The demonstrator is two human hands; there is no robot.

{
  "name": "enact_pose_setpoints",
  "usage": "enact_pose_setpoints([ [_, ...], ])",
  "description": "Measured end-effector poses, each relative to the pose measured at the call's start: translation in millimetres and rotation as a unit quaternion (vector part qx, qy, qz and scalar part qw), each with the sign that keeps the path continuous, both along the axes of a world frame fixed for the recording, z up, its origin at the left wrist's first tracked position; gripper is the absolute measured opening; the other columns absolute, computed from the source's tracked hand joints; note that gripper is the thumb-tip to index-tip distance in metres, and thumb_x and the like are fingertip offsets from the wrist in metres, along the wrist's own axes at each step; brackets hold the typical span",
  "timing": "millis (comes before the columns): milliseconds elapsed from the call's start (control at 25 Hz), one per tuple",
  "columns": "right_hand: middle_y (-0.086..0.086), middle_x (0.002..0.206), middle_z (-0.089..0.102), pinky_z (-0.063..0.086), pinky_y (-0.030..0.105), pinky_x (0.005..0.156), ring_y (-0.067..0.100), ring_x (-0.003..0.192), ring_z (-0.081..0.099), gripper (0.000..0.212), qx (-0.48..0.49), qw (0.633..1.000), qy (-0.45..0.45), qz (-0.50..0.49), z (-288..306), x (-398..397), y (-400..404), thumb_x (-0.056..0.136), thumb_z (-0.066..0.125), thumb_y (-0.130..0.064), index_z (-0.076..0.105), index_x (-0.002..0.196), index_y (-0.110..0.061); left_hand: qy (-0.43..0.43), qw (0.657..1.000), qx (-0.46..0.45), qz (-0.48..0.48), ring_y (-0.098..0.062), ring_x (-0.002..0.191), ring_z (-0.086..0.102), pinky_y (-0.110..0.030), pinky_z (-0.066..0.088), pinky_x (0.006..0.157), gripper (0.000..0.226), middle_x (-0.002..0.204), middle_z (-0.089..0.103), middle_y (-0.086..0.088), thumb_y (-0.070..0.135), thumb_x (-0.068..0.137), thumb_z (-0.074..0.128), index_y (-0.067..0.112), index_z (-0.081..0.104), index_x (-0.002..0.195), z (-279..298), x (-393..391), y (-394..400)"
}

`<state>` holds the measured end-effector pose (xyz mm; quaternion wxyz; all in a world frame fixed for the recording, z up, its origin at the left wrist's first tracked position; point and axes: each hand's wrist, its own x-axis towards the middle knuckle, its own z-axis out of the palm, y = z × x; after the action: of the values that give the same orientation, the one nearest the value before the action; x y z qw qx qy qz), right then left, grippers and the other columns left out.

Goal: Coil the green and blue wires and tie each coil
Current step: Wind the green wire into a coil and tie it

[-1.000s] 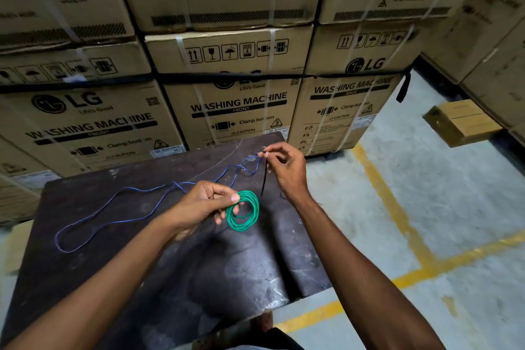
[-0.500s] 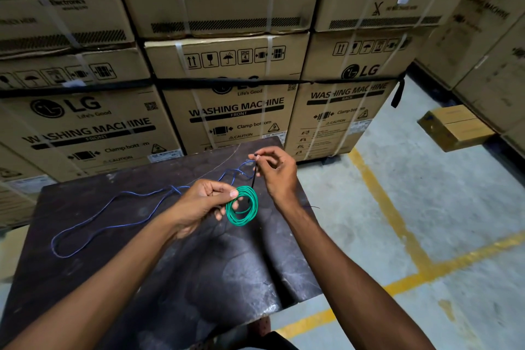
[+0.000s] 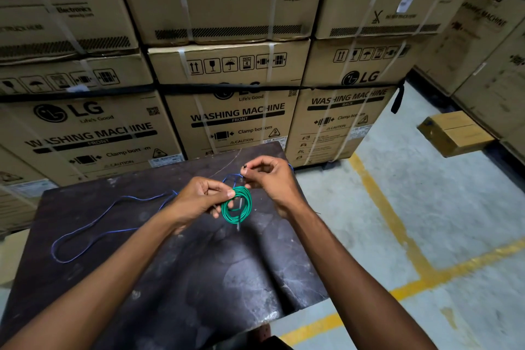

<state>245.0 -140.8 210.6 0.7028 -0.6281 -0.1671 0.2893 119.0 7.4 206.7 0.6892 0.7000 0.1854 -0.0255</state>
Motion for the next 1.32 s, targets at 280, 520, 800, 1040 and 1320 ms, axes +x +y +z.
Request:
enact_pose_setpoints([
  [280,0.014,0.081,0.072,0.052,0.022,0.057,0.015,0.070,0.063,0.012,-0.093,0.992,-0.062,0.056,1.0,-2.3,-2.1,0.086,0.075,-0.001,0.072,0.083,-0.013,0.014,0.999,0.040,0.001,-0.004,0.049,0.053,-0.016,0.046,0.048,0.017,0.074,0.074,-0.012,0.010,0.092,0.071,-0.005,0.076,0.097,2.7,0.3,6.8],
  [520,0.002,0.074,0.072,0.050,0.025,0.057,0.010,0.068,0.062,0.018,-0.118,0.987,-0.090,0.062,-0.2,-5.4,1.5,0.082,0.079,-0.005,0.073,0.074,-0.020,0.010,0.999,0.051,0.007,-0.003,0.051,0.055,-0.015,0.046,0.048,0.016,0.075,0.075,-0.012,0.011,0.092,0.071,-0.002,0.078,0.100,5.5,-0.2,11.8],
  [800,-0.002,0.081,0.074,0.052,0.026,0.064,0.004,0.072,0.064,0.012,-0.118,0.985,-0.116,0.051,-3.4,-8.5,-2.5,0.089,0.074,-0.008,0.077,0.082,-0.018,0.003,0.999,0.033,0.018,-0.003,0.055,0.058,-0.014,0.046,0.048,0.015,0.074,0.077,-0.008,0.011,0.092,0.071,0.005,0.078,0.103,4.8,-1.7,9.3],
  [1040,0.000,0.094,0.069,0.050,0.029,0.076,0.017,0.083,0.061,0.026,-0.060,0.898,-0.435,0.038,-3.6,-47.3,-38.2,0.088,0.070,-0.004,0.076,0.110,-0.017,0.002,0.998,0.009,0.056,-0.013,0.060,0.054,-0.014,0.045,0.047,0.020,0.077,0.075,-0.013,0.013,0.090,0.072,-0.001,0.077,0.104,-0.3,-1.7,13.6],
  [1320,-0.001,0.097,0.071,0.050,0.029,0.080,0.020,0.086,0.061,0.009,-0.035,0.874,-0.485,0.006,-19.9,-58.3,-39.1,0.088,0.077,-0.011,0.080,0.096,-0.012,0.001,0.999,-0.015,0.051,-0.004,0.053,0.058,-0.013,0.044,0.046,0.015,0.072,0.074,-0.007,0.013,0.090,0.071,0.003,0.078,0.099,-0.9,3.3,4.6],
])
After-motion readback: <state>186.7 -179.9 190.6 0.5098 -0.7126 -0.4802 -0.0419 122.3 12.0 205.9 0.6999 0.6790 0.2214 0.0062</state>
